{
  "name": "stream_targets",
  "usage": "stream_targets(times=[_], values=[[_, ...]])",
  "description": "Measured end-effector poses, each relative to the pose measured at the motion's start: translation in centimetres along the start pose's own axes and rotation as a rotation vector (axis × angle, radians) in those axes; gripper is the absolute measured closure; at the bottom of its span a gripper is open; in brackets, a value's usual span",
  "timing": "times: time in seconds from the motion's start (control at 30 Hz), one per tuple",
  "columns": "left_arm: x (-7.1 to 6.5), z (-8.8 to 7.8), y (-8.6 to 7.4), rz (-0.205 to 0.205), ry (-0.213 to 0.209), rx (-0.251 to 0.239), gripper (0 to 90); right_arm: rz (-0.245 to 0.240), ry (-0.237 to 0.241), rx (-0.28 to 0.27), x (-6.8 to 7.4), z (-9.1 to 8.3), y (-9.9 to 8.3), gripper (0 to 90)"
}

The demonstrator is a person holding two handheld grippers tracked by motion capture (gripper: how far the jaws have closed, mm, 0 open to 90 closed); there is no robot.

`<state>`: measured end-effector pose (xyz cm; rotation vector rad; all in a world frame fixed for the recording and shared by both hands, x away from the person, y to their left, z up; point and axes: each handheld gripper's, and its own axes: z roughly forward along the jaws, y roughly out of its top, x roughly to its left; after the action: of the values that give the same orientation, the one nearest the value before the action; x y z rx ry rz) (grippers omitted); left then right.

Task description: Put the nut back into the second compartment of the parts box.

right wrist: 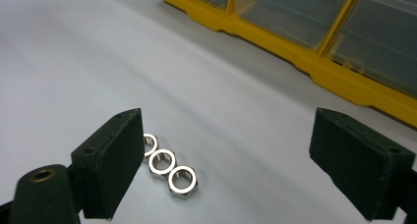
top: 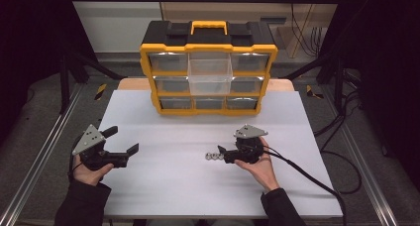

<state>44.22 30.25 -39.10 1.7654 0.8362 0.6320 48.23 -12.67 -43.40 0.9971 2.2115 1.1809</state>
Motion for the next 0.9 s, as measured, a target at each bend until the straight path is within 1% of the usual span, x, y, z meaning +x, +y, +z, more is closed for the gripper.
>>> stream_targets(times=[0.03, 0.07, 0.13, 0.23, 0.33, 0.4, 0.47, 0.6, 0.67, 0.83, 0.9], values=[[0.0, 0.0, 0.0, 0.001, 0.000, 0.000, 1.4, -0.008, 0.000, 0.010, 0.1, 0.1, -0.1, 14.3], [0.0, 0.0, 0.0, 0.001, 0.000, 0.000, 1.4, -0.008, 0.000, 0.010, 0.1, 0.1, -0.1, 14.3], [0.1, -0.1, 0.0, 0.001, 0.001, -0.003, 1.4, -0.011, 0.010, 0.031, 0.3, 0.5, -0.4, 15.4], [0.1, -0.1, 0.0, 0.000, 0.002, -0.004, 1.4, -0.011, 0.016, 0.045, 0.4, 0.9, -0.6, 16.4], [0.1, -0.2, 0.0, -0.004, 0.003, -0.006, 1.4, -0.014, 0.021, 0.079, 0.7, 1.5, -1.1, 18.6], [0.1, -0.2, 0.0, -0.004, 0.003, -0.007, 1.4, -0.012, 0.020, 0.084, 0.8, 1.6, -1.2, 19.4], [0.1, -0.1, 0.0, 0.000, 0.001, -0.005, 1.4, -0.022, 0.036, 0.092, 0.9, 1.9, -1.4, 22.0], [0.1, -0.1, 0.0, 0.000, 0.001, -0.004, 1.4, -0.030, 0.041, 0.106, 1.0, 2.2, -1.6, 24.8], [0.1, -0.1, 0.0, 0.000, 0.001, -0.004, 1.4, -0.045, 0.042, 0.120, 1.0, 2.4, -1.8, 27.4], [0.1, -0.1, 0.0, 0.001, 0.001, -0.003, 1.5, -0.046, 0.056, 0.132, 1.0, 2.7, -2.0, 30.5], [0.1, -0.1, 0.0, 0.001, 0.001, -0.002, 1.4, -0.060, 0.052, 0.149, 1.0, 2.8, -2.1, 33.4]])
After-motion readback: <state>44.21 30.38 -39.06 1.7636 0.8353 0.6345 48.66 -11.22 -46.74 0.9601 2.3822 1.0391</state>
